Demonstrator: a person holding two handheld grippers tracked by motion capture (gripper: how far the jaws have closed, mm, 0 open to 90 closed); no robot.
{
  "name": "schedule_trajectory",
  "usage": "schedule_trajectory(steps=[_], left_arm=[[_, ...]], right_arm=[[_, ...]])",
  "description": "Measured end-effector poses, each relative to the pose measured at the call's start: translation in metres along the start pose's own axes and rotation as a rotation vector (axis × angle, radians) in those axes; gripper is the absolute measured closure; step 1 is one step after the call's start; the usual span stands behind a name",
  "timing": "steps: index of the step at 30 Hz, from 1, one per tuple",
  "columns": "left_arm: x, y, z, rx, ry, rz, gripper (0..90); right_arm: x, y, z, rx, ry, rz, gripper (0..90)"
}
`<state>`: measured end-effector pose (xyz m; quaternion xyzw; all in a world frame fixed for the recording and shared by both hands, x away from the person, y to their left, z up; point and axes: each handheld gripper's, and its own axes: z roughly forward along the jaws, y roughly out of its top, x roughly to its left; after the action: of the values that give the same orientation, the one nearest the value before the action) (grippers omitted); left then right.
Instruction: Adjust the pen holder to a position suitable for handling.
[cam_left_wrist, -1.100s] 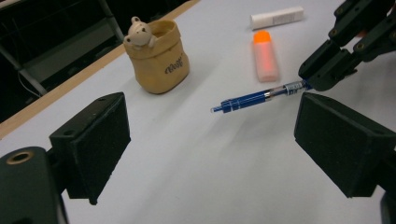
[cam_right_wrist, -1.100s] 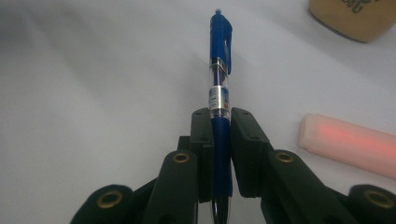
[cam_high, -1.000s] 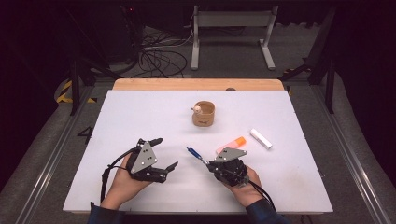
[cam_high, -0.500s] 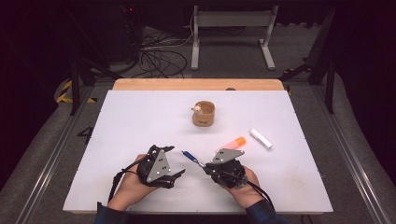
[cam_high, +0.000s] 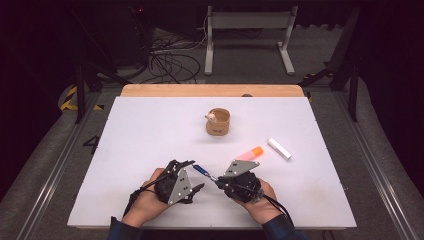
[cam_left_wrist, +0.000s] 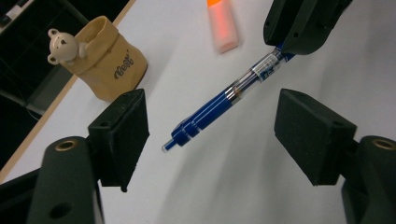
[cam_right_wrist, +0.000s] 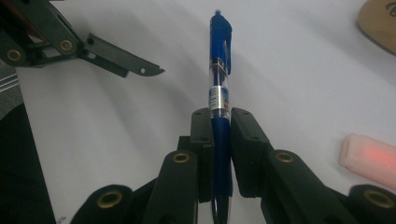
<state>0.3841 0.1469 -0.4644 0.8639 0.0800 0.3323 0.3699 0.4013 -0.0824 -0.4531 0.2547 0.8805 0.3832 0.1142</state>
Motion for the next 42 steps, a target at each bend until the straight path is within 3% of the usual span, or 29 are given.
schedule_trajectory(steps=[11,20,25,32,42], left_arm=[[-0.01,0.003,0.005,0.006,-0.001,0.077,37.9],[-0.016,0.005,0.009,0.044,0.017,0.139,42.0],[-0.016,0.004,0.01,0.06,0.03,0.136,45.4],[-0.016,0.002,0.011,0.072,0.039,0.165,53.6],[-0.019,0.003,0.011,0.09,0.028,0.185,66.2]], right_arm=[[0.003,0.003,0.0,0.005,0.019,-0.004,80.4],[0.007,0.005,-0.003,-0.002,0.044,-0.014,80.3],[0.008,0.007,-0.005,-0.007,0.056,-0.015,80.4],[0.009,0.007,-0.006,-0.012,0.066,-0.012,80.3],[0.008,0.007,-0.007,-0.018,0.071,-0.01,80.3]])
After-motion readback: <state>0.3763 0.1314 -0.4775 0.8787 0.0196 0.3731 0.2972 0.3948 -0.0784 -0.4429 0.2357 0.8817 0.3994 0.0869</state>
